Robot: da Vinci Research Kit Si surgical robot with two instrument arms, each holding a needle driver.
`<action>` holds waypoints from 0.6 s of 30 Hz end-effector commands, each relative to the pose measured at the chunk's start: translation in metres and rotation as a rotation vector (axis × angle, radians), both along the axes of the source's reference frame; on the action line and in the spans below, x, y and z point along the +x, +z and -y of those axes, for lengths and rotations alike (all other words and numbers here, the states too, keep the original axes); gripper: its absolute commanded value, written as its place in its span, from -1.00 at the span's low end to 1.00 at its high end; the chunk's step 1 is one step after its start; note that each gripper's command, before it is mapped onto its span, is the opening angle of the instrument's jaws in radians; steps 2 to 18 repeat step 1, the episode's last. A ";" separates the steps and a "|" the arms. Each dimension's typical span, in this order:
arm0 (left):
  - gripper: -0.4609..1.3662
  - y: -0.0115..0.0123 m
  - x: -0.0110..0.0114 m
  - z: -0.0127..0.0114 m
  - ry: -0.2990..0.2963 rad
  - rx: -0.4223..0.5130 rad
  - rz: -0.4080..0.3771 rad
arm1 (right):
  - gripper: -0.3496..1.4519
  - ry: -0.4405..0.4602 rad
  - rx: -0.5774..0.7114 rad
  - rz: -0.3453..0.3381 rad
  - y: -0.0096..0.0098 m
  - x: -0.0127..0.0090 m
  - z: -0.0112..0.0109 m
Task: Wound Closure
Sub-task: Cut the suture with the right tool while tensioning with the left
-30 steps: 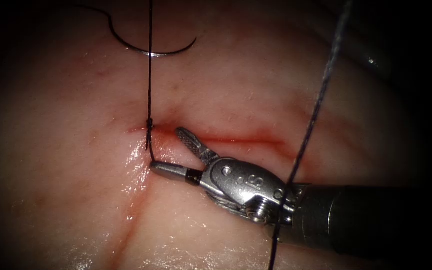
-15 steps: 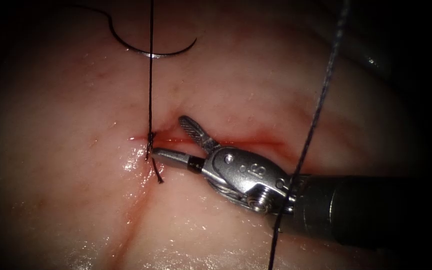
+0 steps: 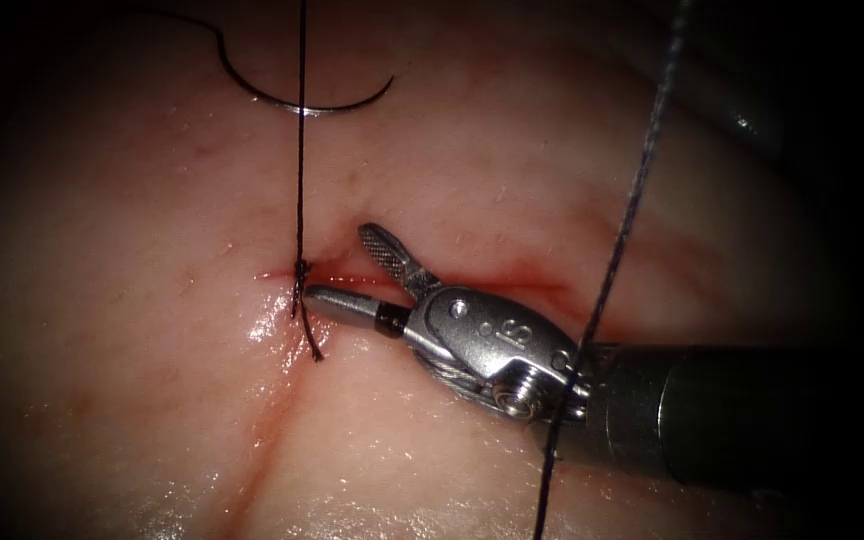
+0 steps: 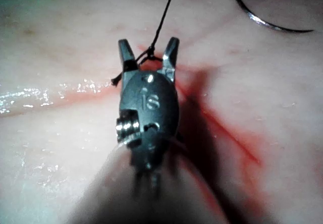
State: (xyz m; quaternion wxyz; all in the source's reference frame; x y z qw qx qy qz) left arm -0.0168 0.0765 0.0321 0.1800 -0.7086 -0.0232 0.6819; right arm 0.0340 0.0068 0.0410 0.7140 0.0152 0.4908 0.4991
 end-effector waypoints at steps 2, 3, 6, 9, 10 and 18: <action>-0.88 0.0000 0.0000 0.0001 0.008 0.000 0.002 | 0.49 -0.002 0.000 -0.002 0.0000 0.0000 0.0000; -0.88 0.0000 0.0000 0.0001 0.008 0.000 0.002 | 0.49 -0.002 0.000 -0.002 0.0000 0.0000 0.0000; -0.88 0.0000 0.0000 0.0001 0.008 0.000 0.002 | 0.49 -0.002 0.000 -0.002 0.0000 0.0000 0.0000; -0.88 0.0000 0.0000 0.0001 0.008 0.000 0.002 | 0.49 -0.002 0.000 -0.002 0.0000 0.0000 0.0000; -0.88 0.0000 0.0000 0.0001 0.008 0.000 0.002 | 0.49 -0.002 0.000 -0.002 0.0000 0.0000 0.0000; -0.88 0.0000 0.0000 0.0001 0.008 0.000 0.002 | 0.49 -0.002 0.000 -0.002 0.0000 0.0000 0.0000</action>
